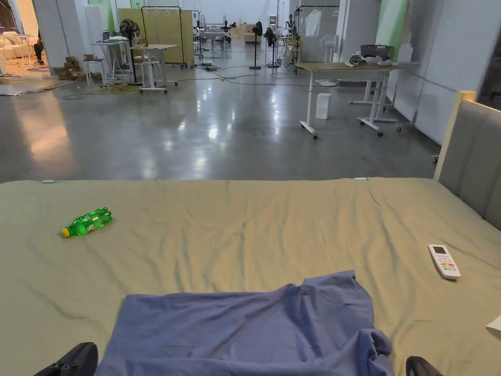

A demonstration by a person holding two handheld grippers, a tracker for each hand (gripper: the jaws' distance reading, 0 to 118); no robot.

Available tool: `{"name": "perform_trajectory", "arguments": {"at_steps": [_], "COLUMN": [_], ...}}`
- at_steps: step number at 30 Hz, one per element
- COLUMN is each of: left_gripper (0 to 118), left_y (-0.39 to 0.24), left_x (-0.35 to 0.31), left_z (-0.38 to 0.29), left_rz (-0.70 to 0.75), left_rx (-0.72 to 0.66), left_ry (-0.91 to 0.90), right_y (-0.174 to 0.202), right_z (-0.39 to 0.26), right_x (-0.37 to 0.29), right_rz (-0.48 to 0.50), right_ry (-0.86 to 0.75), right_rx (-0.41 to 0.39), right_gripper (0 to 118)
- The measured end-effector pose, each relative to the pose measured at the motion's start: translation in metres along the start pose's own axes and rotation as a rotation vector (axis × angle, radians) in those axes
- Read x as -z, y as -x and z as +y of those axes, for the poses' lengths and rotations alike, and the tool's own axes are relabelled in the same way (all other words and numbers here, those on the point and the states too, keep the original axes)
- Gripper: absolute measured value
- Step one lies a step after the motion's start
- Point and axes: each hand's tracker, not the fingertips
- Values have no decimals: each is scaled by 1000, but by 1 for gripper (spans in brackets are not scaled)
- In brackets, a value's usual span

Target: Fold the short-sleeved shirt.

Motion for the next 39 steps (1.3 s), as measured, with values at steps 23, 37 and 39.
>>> {"name": "perform_trajectory", "arguments": {"at_steps": [23, 37, 39], "left_gripper": [87, 18, 15], "left_y": [101, 67, 59], "left_x": [142, 198, 202], "left_z": [-134, -188, -187], "left_rz": [37, 87, 94], "left_rx": [-483, -105, -75], "left_ry": [579, 787, 810], "right_y": [-3, -21, -27], "right_z": [-32, -61, -66], "right_x": [7, 9, 16], "right_rz": [71, 31, -3], "right_ry": [146, 280, 315], "right_rx": [80, 161, 172], "right_gripper": [0, 0, 0]}}
